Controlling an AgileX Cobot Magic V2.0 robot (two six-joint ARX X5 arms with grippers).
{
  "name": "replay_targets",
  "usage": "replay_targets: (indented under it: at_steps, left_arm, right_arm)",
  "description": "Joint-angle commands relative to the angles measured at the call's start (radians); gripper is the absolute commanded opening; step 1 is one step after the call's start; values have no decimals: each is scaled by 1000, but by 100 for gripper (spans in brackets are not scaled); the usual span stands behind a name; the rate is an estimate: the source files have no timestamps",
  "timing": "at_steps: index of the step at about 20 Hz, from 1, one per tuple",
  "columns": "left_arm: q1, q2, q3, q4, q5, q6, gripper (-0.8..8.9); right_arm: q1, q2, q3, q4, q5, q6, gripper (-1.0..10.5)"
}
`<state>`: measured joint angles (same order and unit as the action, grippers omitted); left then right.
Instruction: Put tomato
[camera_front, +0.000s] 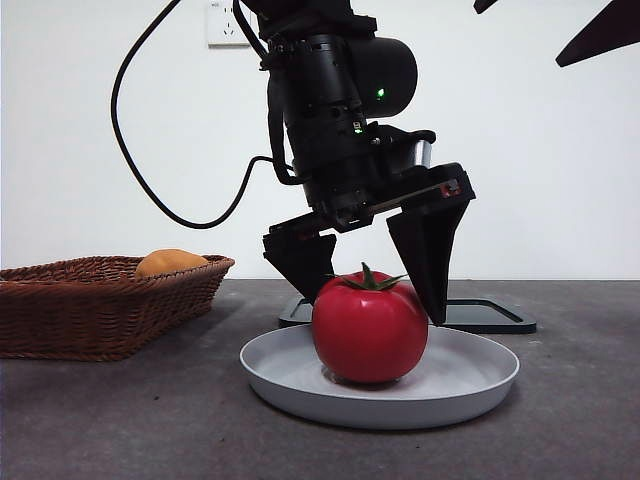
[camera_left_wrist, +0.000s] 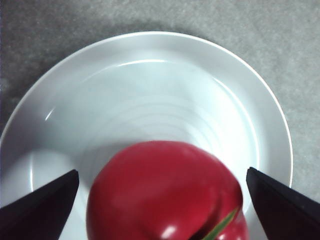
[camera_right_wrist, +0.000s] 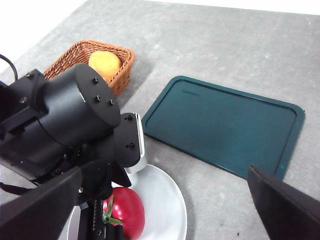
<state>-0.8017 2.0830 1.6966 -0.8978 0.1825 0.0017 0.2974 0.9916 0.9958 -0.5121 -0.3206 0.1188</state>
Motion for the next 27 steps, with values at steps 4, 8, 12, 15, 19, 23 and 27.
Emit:
replay_targets:
  at_steps: [4,8,12,15,19,23,27]
  left_arm:
    - [12,23,77,-68,1,9,783]
    - [42,15,189,-152,1,13,783]
    - [84,15,348,-361,-4,52,783]
    - [127,-22,418,-488,-9,66,783]
    - [186,-160,415,-560,-10,65,783]
    - [234,-374,372,-559,-10,73,783]
    - [264,-621,231,-509,-10,82,783]
  right_arm:
    - [4,7,19,10,-1,-7,621]
    - [4,7,19,10,-1,-7,621]
    - [4,7,19,10,-1,-7,621]
    - [4,7,19,10,-1,-7,621]
    - [4,7,19,10,-1,-7,621]
    - [4,7,19,10,-1,-7,621]
    - [4,7,19,10,-1,-6,621]
